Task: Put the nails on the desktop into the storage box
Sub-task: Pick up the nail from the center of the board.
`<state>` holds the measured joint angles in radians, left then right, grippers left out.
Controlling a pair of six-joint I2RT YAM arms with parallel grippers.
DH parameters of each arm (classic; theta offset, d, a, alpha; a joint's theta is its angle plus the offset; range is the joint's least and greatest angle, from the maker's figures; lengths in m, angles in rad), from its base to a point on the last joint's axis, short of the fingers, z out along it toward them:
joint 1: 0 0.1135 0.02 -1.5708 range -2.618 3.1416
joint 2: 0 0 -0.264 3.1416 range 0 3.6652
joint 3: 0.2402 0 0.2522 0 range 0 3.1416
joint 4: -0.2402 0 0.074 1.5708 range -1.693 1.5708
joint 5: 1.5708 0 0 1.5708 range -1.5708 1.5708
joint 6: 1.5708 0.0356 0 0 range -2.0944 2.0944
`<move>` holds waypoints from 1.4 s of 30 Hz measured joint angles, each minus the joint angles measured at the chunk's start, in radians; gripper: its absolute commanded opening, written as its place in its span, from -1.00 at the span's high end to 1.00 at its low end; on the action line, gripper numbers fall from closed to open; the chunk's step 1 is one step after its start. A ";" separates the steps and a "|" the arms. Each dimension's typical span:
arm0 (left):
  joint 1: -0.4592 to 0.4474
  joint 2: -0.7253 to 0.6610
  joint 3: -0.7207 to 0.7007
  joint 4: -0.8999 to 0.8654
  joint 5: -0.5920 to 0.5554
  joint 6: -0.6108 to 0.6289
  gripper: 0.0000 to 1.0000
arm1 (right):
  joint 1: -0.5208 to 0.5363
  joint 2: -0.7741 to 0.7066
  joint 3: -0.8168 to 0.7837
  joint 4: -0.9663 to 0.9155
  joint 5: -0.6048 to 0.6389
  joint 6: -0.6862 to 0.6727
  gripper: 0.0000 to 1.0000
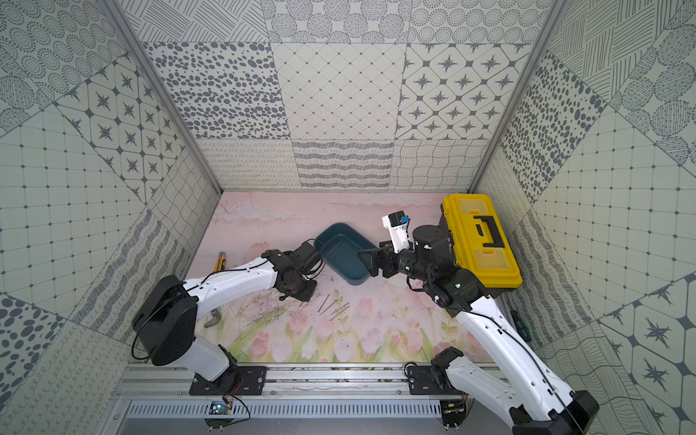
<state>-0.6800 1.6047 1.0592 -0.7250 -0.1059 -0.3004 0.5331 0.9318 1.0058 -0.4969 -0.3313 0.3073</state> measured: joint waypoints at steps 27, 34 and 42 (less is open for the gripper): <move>0.047 0.132 -0.002 0.118 0.051 0.070 0.55 | 0.001 0.019 0.000 -0.009 0.004 0.000 -0.83; 0.053 0.138 -0.007 0.130 0.051 0.078 0.55 | 0.001 0.019 0.000 -0.009 0.003 0.000 -0.83; 0.063 0.137 -0.011 0.130 0.051 0.087 0.55 | 0.001 0.019 0.000 -0.009 0.004 0.000 -0.83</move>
<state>-0.6174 1.7420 1.0481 -0.5949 -0.0551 -0.2131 0.5339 0.9512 1.0058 -0.5056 -0.3271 0.3069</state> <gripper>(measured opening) 0.225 0.916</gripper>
